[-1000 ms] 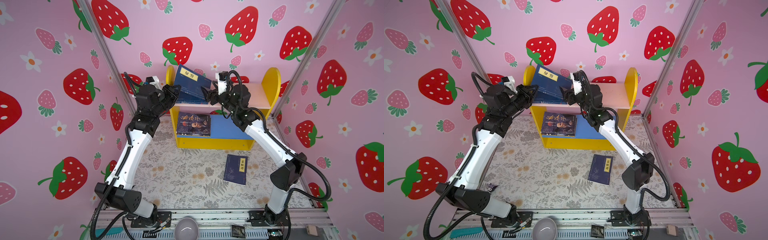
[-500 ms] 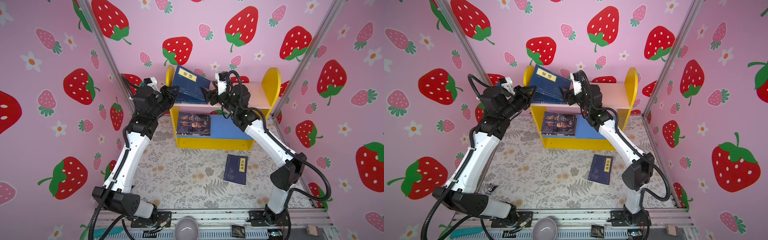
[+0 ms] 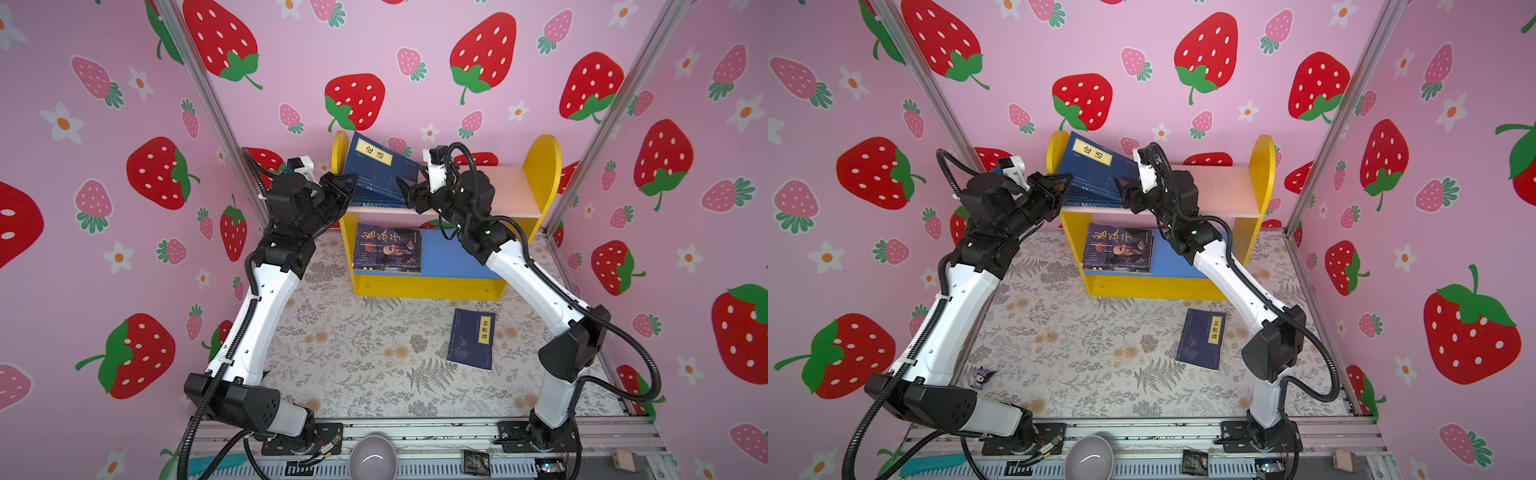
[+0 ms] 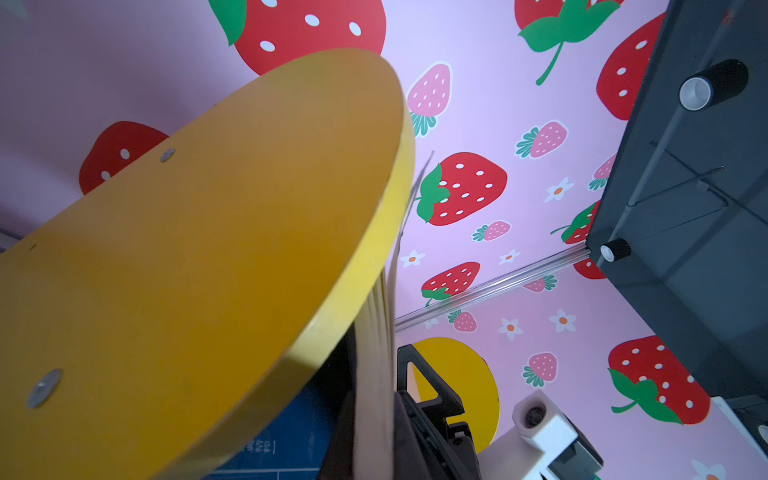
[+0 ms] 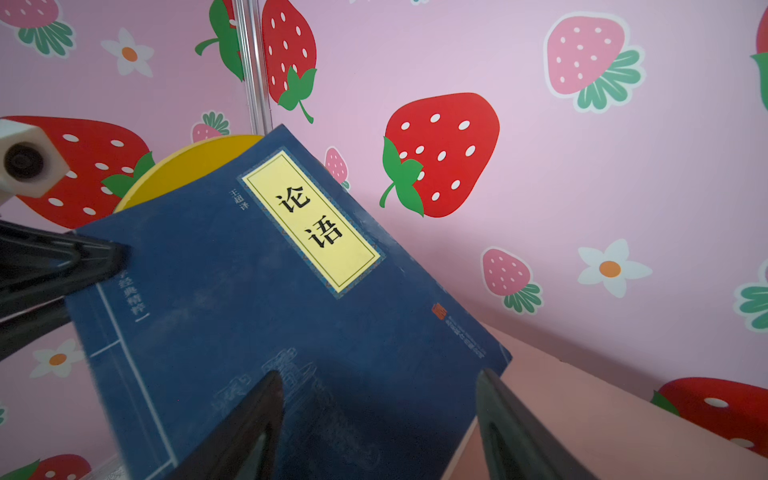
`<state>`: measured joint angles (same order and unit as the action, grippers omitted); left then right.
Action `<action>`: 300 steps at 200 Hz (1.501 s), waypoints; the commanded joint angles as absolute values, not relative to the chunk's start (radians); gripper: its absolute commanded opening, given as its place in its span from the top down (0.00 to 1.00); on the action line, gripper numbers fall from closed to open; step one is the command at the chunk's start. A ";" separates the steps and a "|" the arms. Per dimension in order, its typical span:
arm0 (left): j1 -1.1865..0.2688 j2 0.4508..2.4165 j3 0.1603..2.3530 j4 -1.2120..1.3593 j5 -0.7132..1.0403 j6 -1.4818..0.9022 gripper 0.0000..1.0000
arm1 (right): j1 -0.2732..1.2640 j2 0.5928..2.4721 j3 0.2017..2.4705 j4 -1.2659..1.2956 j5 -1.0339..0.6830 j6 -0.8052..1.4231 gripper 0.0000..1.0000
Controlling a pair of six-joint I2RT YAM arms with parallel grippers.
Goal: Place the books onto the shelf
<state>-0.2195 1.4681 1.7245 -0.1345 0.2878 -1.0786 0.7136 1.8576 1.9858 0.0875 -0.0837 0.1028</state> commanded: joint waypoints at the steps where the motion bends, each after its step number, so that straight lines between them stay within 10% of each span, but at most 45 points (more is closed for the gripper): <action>1: -0.218 1.462 1.734 -0.126 0.294 -1.057 0.83 | 0.721 1.868 1.940 0.041 -0.064 0.074 0.26; 67: -0.145 1.427 1.729 -0.224 0.242 -1.016 0.43 | 0.721 1.850 1.887 0.043 -0.052 0.083 0.26; 260: 0.000 1.102 1.414 -0.222 0.273 -0.893 0.37 | 0.721 1.653 1.990 -0.059 -0.006 0.119 0.11; 300: -0.067 1.084 1.364 -0.307 0.364 -0.733 0.30 | 0.720 1.447 1.628 -0.038 -0.151 0.228 0.00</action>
<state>-0.0166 1.1110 1.4101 -0.2543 0.2943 -0.8627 0.7181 1.5612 1.8450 -0.0181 -0.0711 0.1490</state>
